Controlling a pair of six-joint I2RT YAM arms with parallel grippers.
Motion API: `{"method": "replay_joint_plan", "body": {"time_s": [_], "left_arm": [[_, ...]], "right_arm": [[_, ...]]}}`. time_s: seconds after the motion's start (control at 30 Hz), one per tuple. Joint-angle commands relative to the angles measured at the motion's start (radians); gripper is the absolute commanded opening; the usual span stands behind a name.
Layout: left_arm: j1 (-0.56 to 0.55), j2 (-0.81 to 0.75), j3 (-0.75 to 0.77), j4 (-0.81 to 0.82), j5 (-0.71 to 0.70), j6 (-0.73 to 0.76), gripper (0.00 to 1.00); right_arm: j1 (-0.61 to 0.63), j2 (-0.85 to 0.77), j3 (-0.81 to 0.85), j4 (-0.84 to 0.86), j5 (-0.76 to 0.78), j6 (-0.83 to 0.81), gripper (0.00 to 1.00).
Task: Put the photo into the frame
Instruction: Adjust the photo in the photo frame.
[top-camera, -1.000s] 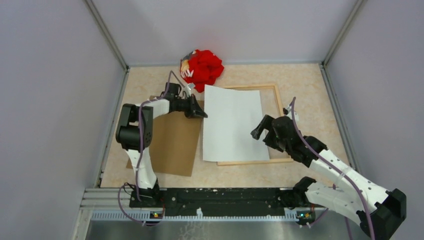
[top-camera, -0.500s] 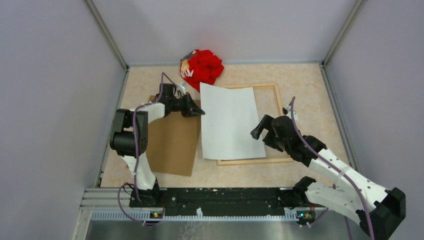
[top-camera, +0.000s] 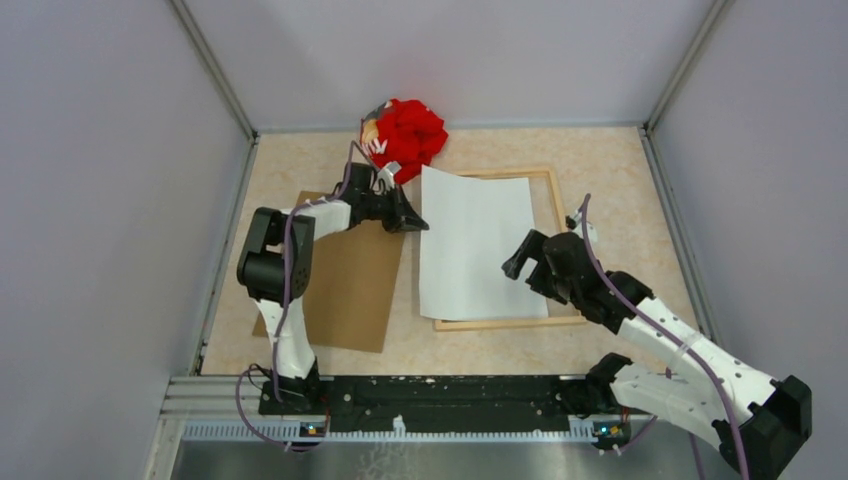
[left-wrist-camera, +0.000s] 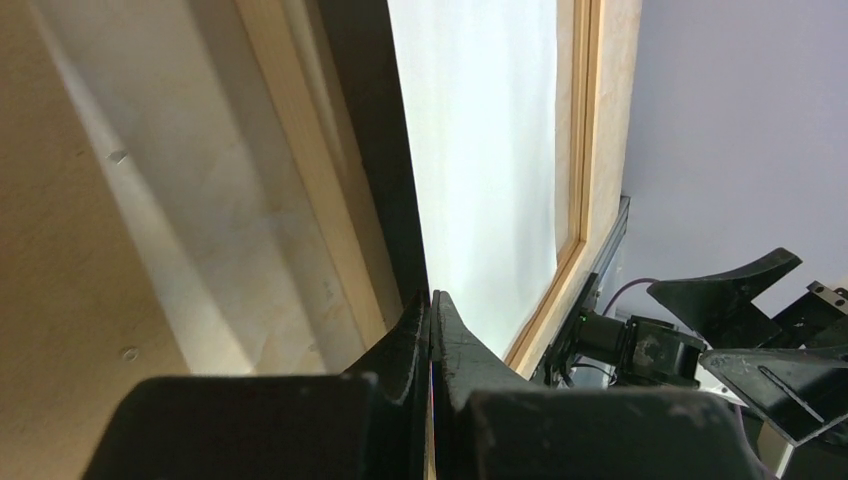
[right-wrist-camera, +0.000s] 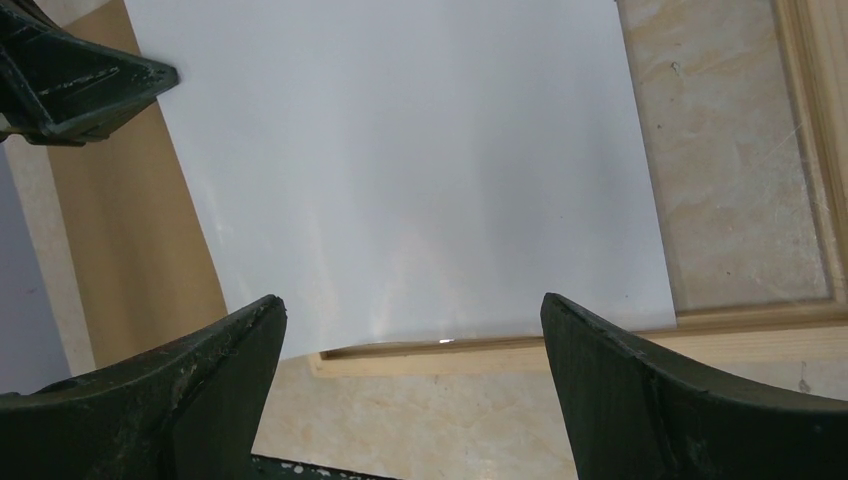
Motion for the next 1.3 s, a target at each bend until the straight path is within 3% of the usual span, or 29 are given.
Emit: {"method": "replay_joint_plan", "body": {"time_s": [0.0,0.33,0.97,1.2,1.27], "left_arm": [[-0.029,0.020,0.065,0.024,-0.006,-0.015,0.00],[-0.067,0.072,0.143,0.028,-0.007,-0.058,0.00],[-0.143,0.114,0.141,0.098,-0.009,-0.130,0.00],[-0.165,0.121,0.149,0.062,-0.019,-0.093,0.00],[-0.168,0.120,0.156,0.036,-0.020,-0.065,0.09]], "right_arm": [[-0.007,-0.025,0.034,-0.013,0.028,0.004,0.99],[-0.015,-0.053,0.035,-0.046,0.053,0.009,0.99],[-0.050,-0.070,0.004,-0.047,0.052,0.007,0.99],[-0.060,-0.074,-0.005,-0.043,0.044,0.002,0.99],[-0.063,-0.074,-0.009,-0.037,0.038,0.001,0.99]]}}
